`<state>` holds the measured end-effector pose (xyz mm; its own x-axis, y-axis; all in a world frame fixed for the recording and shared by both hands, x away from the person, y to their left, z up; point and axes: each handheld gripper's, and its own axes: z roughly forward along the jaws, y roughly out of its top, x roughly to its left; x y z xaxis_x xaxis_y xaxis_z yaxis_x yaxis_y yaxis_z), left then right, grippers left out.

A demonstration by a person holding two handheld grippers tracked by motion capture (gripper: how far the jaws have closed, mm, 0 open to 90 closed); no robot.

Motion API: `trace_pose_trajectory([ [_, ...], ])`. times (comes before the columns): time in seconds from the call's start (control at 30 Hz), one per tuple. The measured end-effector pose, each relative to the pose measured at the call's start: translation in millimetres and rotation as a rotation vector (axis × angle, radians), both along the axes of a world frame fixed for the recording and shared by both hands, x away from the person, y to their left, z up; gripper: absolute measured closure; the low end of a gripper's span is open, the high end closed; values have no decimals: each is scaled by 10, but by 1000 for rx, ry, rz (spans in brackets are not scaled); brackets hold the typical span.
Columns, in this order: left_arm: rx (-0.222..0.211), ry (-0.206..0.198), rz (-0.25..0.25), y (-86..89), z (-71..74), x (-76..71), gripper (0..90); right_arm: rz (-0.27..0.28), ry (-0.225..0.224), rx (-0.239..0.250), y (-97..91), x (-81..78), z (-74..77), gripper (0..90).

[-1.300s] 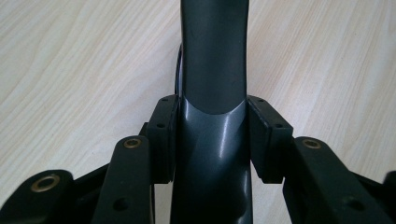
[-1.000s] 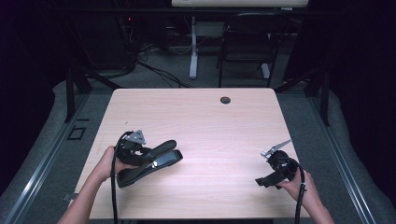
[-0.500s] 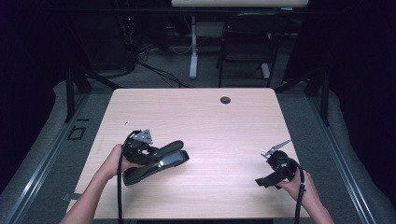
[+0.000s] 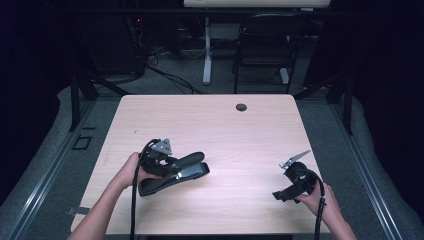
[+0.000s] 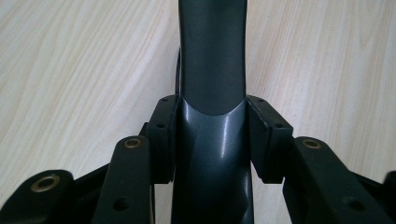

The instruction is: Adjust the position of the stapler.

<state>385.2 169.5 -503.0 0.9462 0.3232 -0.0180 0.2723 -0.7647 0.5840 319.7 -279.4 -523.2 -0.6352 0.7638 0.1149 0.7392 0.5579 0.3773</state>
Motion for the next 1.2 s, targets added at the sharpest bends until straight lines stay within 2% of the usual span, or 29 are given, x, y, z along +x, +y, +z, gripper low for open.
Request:
trace_pose_trajectory([
  [0.03, 3, 1, -3, -16, 2, 3, 584, 1, 0, -17, -4, 1, 3, 70],
  [0.1, 1, 3, -12, -45, 1, 12, 584, -5, 0, -6, 0, -3, -3, 70],
  [0.2, 2, 1, -24, -90, 2, 22, 585, 5, 4, -20, -8, 3, 4, 69],
  [0.27, 7, -1, -34, -125, 5, 28, 584, -11, -4, 2, 3, -6, -11, 68],
  [0.9, 9, -8, -121, -410, -2, 81, 585, 12, 12, -22, 9, 8, -28, 68],
  [1.0, 7, 0, -128, -451, -1, 89, 585, 15, 18, -12, 12, 9, -32, 68],
  [1.2, 3, 2, -150, -518, -3, 91, 585, 16, 16, -23, 10, 15, -37, 68],
])
